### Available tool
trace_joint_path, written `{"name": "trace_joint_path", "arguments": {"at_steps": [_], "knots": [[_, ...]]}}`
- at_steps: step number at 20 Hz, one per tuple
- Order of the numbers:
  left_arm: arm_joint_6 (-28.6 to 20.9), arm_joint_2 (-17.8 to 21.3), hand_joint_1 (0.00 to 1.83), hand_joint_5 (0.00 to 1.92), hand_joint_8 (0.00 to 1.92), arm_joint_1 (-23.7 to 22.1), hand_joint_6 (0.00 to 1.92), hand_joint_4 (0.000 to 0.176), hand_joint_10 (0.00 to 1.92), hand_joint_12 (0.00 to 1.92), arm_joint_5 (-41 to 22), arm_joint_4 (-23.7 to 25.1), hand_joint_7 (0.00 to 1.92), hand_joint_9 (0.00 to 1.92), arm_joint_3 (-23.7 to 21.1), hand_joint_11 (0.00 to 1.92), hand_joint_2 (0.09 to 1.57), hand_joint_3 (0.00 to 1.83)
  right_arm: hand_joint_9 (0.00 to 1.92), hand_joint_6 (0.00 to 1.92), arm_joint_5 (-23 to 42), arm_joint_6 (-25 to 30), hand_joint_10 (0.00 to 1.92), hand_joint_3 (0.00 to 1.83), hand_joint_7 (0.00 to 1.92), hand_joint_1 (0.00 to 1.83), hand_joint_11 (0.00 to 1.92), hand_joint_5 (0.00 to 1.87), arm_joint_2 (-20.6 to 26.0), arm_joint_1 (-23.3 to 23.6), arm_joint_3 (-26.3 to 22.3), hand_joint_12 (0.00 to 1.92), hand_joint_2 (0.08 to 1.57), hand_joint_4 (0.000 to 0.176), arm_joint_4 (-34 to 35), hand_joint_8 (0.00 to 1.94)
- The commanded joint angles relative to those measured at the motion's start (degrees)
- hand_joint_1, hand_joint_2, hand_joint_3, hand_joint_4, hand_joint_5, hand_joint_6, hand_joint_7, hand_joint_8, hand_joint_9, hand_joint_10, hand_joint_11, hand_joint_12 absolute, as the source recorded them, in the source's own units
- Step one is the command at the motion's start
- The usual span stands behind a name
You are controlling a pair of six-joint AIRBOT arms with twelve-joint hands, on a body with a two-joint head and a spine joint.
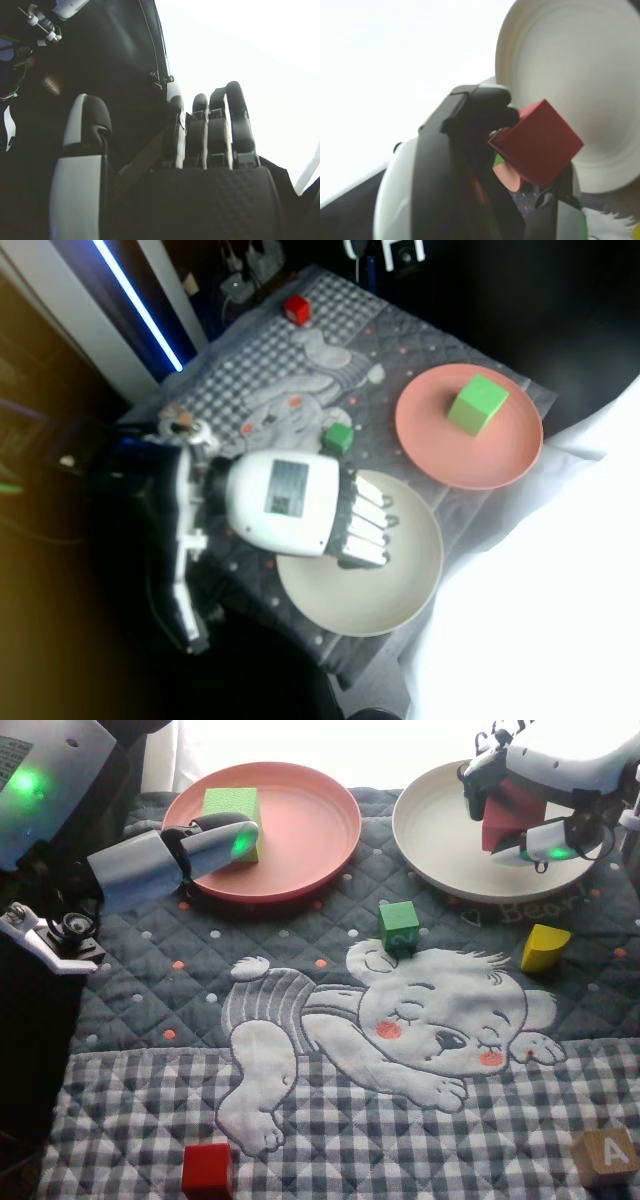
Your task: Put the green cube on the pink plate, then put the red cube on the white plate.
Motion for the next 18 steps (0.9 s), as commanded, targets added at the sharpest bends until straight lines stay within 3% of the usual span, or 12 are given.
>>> {"name": "trace_joint_path", "arguments": {"at_steps": [1,2,3,4,5,6,7,10,12,14,16,18], "knots": [[-0.2,0.3,0.57,0.24,0.0,-0.3,0.0,0.071,0.0,0.78,-7.4,0.5,0.17,0.13,-0.1,0.0,1.09,0.0,0.36,1.21,-5.7,0.0,1.24,0.0,0.53,1.14,0.08,0.84,0.2,0.9,0.4,1.74,1.2,0.0,1.5,1.09],[-0.2,0.3,0.58,0.26,0.01,-0.3,0.0,0.065,0.01,0.83,-7.4,0.5,0.19,0.15,-0.1,0.0,1.09,0.0,0.47,0.53,-5.6,0.0,0.5,0.0,0.62,1.15,0.07,0.59,0.1,0.9,0.5,1.33,1.09,0.0,1.5,0.31],[-0.2,0.3,0.57,0.26,0.0,-0.3,0.0,0.071,0.0,0.83,-7.4,0.5,0.19,0.15,-0.1,0.0,1.09,0.0,0.4,0.28,-5.5,0.0,0.24,0.0,0.54,1.09,0.01,0.49,0.0,0.9,0.5,1.16,1.02,0.0,1.5,0.1],[-0.2,0.3,0.57,0.26,0.0,-0.3,0.0,0.069,0.0,0.83,-7.5,0.5,0.19,0.14,-0.1,0.0,1.09,0.0,0.36,0.12,-5.5,0.0,0.1,0.0,0.48,1.05,0.0,0.46,0.0,0.9,0.5,1.02,0.98,0.0,1.5,0.03],[-0.2,0.3,0.57,0.26,0.0,-0.2,0.0,0.069,0.0,0.83,-7.5,0.5,0.19,0.14,-0.1,0.0,1.09,0.0,0.36,0.12,-5.5,0.0,0.1,0.0,0.48,1.05,0.0,0.46,0.0,0.9,0.4,1.02,0.98,0.0,1.5,0.03],[-0.2,0.3,0.58,0.24,0.0,-0.2,0.0,0.071,0.0,0.73,-7.5,0.5,0.17,0.12,-0.1,0.0,1.09,0.0,0.22,0.02,-5.5,0.0,0.01,0.0,0.3,1.01,0.0,0.32,0.0,0.9,0.4,0.69,0.94,0.0,1.5,0.0],[-0.2,0.3,0.58,0.24,0.0,-0.2,0.0,0.061,0.01,0.75,-7.6,0.5,0.18,0.13,-0.1,0.0,1.09,0.0,0.18,0.0,-5.5,0.0,0.0,0.0,0.26,0.98,0.0,0.27,0.0,0.9,0.3,0.6,0.96,0.0,1.5,0.0],[-0.2,0.3,0.56,0.23,0.0,0.1,0.0,0.058,0.0,0.68,-7.9,0.3,0.18,0.13,-0.2,0.0,1.09,0.0,0.13,0.0,-6.2,0.0,0.0,0.01,0.19,1.04,0.0,0.2,1.3,0.9,-1.4,0.52,1.0,0.0,1.5,0.0],[-0.2,0.3,0.57,0.24,0.0,0.3,0.0,0.059,0.0,0.71,-8.1,-0.1,0.18,0.14,-0.4,0.0,1.09,0.0,0.12,0.0,-8.1,0.0,0.0,0.0,0.17,0.91,0.0,0.19,2.8,0.9,-3.4,0.49,1.0,0.0,1.5,0.0],[-0.2,0.4,0.59,0.25,0.0,0.8,0.0,0.062,0.0,0.74,-8.8,-0.6,0.19,0.14,-0.5,0.0,1.09,0.0,0.07,0.0,-12.3,0.0,0.0,0.0,0.13,0.79,0.0,0.17,5.6,0.6,-6.8,0.2,0.93,0.0,1.5,0.0],[-0.2,0.6,0.58,0.26,0.0,1.2,0.0,0.065,0.0,0.78,-9.5,-1.1,0.19,0.14,-0.7,0.0,1.08,0.0,0.1,0.02,-17.6,0.0,0.01,0.0,0.15,0.7,0.0,0.22,8.6,-0.2,-10.9,0.33,0.91,0.0,1.5,0.01],[-0.2,1.0,0.63,0.28,0.0,1.7,0.01,0.053,0.01,0.9,-10.8,-1.8,0.2,0.15,-1.1,0.0,1.07,0.0,0.1,0.0,-24.4,0.0,0.01,0.0,0.15,0.69,0.0,0.19,11.6,-2.0,-15.3,0.48,0.91,0.0,1.5,0.0]]}}
